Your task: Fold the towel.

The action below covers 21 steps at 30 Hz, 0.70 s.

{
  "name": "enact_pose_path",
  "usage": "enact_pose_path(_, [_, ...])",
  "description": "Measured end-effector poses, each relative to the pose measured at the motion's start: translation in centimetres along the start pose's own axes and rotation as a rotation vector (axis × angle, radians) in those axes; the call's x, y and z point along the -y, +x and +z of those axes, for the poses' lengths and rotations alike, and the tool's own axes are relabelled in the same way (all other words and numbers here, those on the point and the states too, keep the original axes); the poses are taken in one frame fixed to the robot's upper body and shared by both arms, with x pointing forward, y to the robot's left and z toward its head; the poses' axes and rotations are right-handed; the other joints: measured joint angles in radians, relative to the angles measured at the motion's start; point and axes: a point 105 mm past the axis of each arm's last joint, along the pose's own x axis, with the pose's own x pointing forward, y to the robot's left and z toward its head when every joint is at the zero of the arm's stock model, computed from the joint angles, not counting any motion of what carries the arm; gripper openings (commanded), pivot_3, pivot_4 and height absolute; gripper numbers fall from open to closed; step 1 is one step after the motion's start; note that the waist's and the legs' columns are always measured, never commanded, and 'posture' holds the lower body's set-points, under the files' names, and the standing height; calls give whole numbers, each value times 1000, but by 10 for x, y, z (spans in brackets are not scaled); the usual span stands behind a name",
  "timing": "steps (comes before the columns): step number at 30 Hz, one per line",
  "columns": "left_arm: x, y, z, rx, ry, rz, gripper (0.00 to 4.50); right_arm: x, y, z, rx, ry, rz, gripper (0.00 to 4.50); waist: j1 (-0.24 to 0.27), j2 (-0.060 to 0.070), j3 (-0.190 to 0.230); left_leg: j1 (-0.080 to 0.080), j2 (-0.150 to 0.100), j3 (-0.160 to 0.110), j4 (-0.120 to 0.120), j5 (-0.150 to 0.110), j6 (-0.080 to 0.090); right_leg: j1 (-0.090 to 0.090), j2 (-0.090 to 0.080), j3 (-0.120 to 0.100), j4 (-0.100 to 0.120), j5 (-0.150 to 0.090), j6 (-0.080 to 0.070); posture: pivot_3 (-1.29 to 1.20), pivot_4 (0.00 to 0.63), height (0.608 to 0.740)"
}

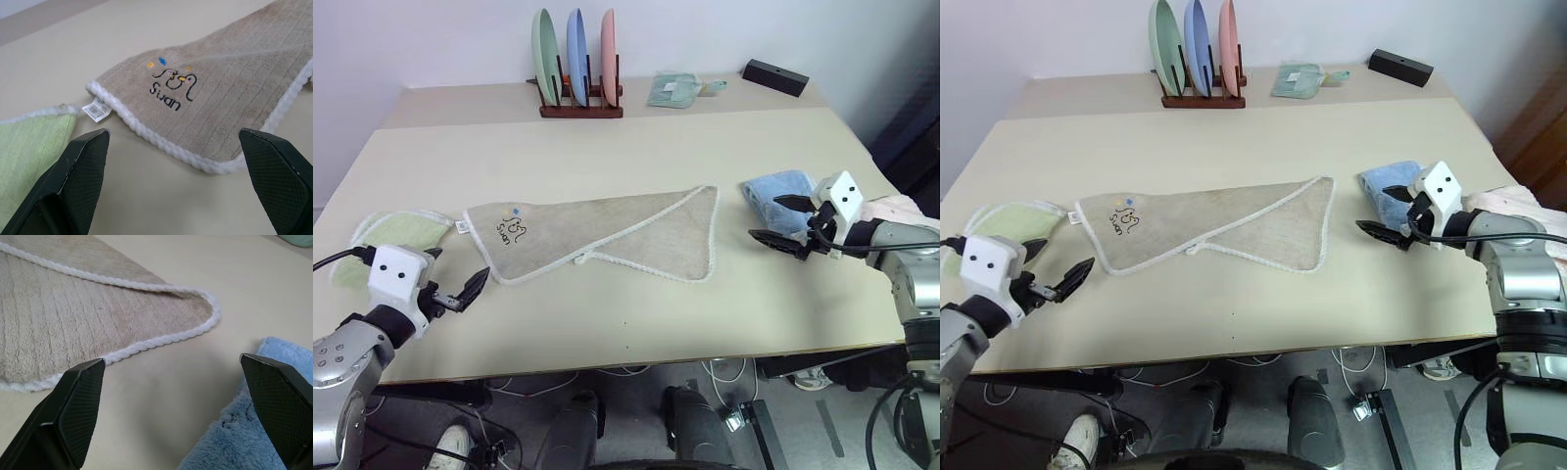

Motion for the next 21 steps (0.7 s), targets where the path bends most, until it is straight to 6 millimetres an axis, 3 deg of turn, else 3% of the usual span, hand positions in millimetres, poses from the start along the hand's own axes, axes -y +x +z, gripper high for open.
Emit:
enact_pose_path(12, [15,6,1,5,13,-53,4303,-13,24,16,58,-22,46,4500,3,0,0,0,0,0,0,0,0,0,0,0,0,0,0,0,150,740])
enact_pose_path(17, [51,18,16,14,135,-244,4303,-18,28,20,79,-35,36,4500,2,0,0,0,0,0,0,0,0,0,0,0,0,0,0,0,150,740])
enact_pose_path(21, [58,28,3,-97,330,-309,4303,-24,31,15,82,-21,35,4500,-4,2,0,0,0,0,-1,0,0,0,0,0,0,0,0,0,150,740])
